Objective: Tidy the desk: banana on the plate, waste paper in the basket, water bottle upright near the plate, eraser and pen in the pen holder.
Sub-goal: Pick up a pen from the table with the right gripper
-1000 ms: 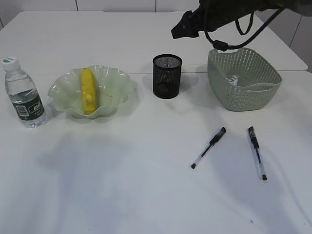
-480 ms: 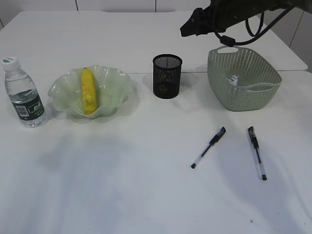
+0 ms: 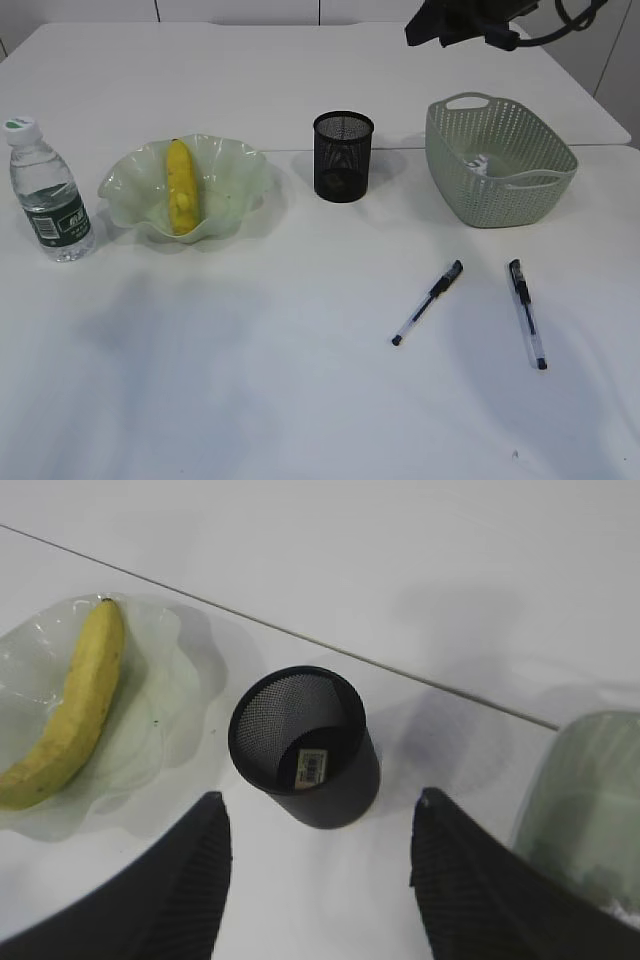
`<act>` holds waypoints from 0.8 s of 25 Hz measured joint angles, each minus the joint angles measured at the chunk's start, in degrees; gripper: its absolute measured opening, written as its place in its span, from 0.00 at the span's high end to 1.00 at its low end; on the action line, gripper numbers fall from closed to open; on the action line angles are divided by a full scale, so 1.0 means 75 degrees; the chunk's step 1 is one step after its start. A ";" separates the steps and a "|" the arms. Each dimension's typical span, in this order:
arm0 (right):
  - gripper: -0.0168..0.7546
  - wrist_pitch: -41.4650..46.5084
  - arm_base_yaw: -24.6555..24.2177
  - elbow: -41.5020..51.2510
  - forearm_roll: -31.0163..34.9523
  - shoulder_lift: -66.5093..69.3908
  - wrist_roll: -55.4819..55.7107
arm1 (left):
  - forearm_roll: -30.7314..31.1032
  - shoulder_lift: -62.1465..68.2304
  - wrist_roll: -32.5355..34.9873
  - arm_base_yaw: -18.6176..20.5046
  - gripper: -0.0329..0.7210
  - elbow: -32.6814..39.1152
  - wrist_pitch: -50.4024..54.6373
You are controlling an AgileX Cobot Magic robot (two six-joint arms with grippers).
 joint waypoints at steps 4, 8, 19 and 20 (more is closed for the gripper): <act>0.43 0.0418 0.0000 -0.0033 -0.0665 -0.0221 0.0876 | 0.0000 0.0000 0.0000 0.0000 0.40 0.0000 0.0000; 0.44 0.0850 0.0000 -0.0066 -0.1288 -0.0396 0.1664 | -0.0014 0.0000 0.0000 0.0000 0.40 0.0000 0.0000; 0.45 0.1893 0.0000 -0.0078 -0.2817 -0.0835 0.3311 | -0.0014 0.0000 0.0000 0.0000 0.41 0.0000 0.0000; 0.45 0.1914 0.0000 -0.0078 -0.2888 -0.0851 0.3429 | -0.0014 0.0000 0.0000 0.0000 0.41 0.0000 0.0000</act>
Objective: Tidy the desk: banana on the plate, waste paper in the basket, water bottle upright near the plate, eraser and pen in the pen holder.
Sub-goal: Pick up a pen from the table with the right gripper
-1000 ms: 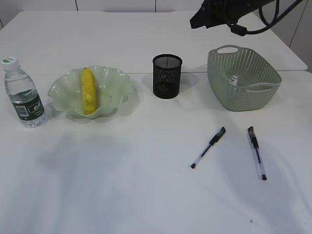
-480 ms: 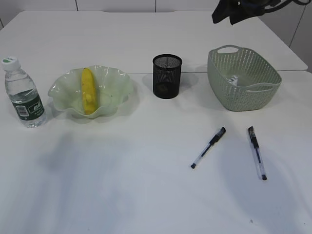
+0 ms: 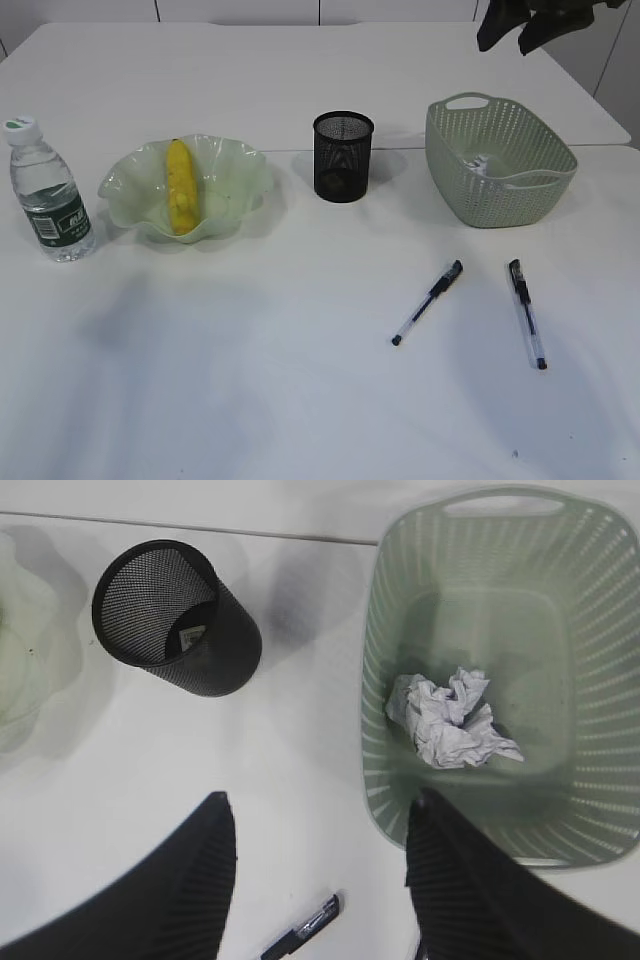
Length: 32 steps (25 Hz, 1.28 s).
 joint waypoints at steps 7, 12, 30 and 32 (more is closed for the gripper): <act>0.45 0.0050 0.0000 0.0000 -0.0800 -0.0070 0.1068 | 0.0000 0.0000 0.0000 0.0000 0.41 0.0000 0.0000; 0.45 0.0050 0.0000 0.0000 -0.0867 -0.0103 0.1321 | 0.0000 0.0000 0.0000 0.0000 0.41 0.0000 0.0018; 0.45 0.0055 0.0000 0.2129 -0.1177 -0.1261 0.1351 | 0.0000 0.0000 0.0000 0.0000 0.41 0.0000 0.0085; 0.45 0.0055 0.0000 0.2236 -0.1177 -0.1323 0.1379 | 0.0000 0.0000 0.0000 0.0000 0.41 0.0000 0.0123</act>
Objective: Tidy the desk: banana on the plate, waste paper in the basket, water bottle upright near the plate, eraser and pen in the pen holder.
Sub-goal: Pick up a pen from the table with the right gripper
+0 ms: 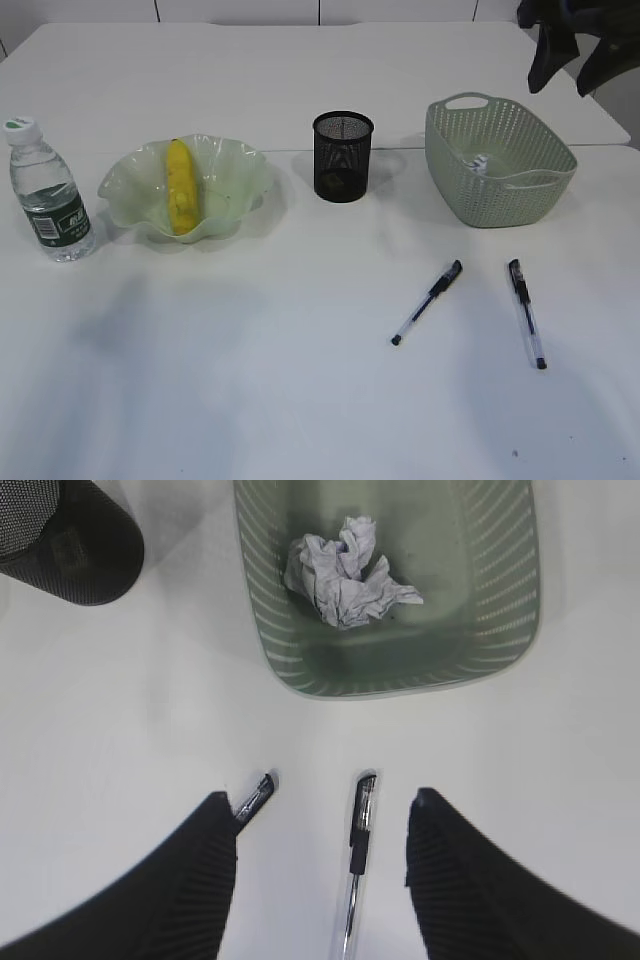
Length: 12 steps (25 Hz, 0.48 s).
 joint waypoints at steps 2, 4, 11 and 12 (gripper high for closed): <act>0.45 -0.0015 0.0000 0.0193 0.0000 -0.0076 0.0035 | 0.0000 0.0000 0.0000 0.0000 0.41 0.0000 0.0063; 0.45 -0.0015 0.0000 0.0488 0.0000 -0.0129 0.0061 | 0.0000 0.0000 0.0000 0.0000 0.41 0.0000 0.0109; 0.45 -0.0027 0.0000 0.1636 0.0000 -0.0142 0.0331 | 0.0000 0.0000 0.0000 0.0000 0.41 0.0000 0.0161; 0.45 -0.0032 0.0000 0.1756 0.0000 -0.0142 0.0359 | 0.0000 0.0000 0.0000 0.0000 0.41 0.0000 0.0161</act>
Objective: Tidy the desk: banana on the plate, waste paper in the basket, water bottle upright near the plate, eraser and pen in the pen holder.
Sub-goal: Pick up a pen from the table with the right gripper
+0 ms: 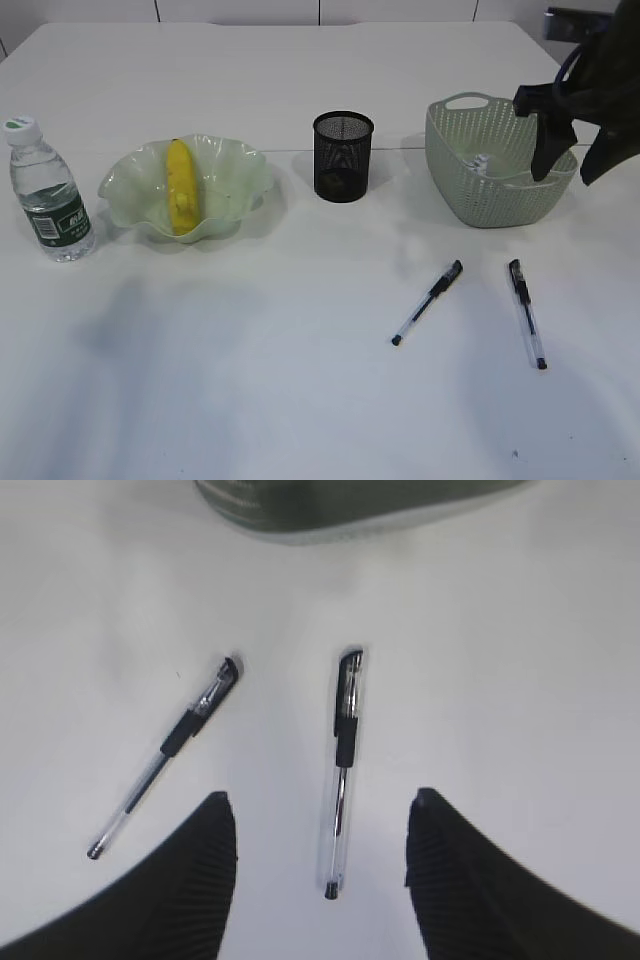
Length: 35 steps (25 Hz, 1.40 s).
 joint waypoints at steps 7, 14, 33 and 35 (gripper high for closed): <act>0.45 -0.0045 0.0000 0.0497 0.0016 0.0163 0.0114 | 0.0000 -0.0011 0.0000 0.0000 0.41 0.0000 0.0000; 0.45 -0.0134 0.0000 0.0523 0.0376 0.0787 0.0131 | 0.0000 -0.0011 0.0000 0.0000 0.41 0.0000 0.0185; 0.45 -0.0217 0.0000 0.0523 0.0363 0.1745 0.0220 | 0.0000 -0.0011 0.0000 0.0000 0.41 0.0000 0.0238; 0.45 -0.0217 0.0000 0.0523 0.0313 0.1745 0.0220 | 0.0000 -0.0011 0.0000 0.0000 0.41 0.0000 0.0238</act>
